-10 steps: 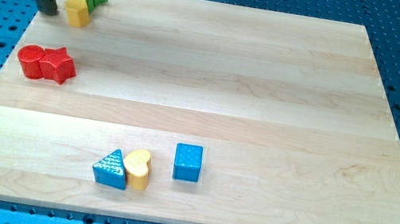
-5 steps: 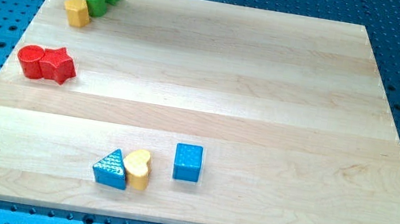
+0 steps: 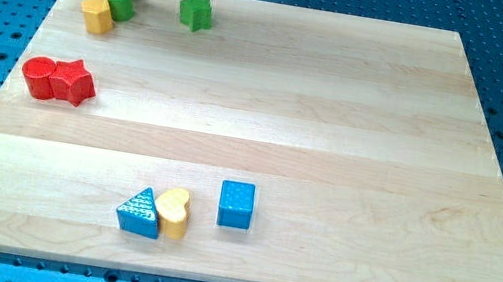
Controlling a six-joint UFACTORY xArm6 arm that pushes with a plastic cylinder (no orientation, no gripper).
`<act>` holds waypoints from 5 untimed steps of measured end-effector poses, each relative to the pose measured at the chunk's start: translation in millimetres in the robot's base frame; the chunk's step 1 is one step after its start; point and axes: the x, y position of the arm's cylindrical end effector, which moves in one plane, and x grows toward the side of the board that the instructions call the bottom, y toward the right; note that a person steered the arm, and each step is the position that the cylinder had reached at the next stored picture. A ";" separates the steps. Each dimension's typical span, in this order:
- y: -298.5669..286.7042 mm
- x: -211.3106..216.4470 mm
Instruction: Move the green blocks towards the top center of the board
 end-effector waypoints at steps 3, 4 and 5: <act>66.2 40.3; 35.2 27.2; 33.4 -2.3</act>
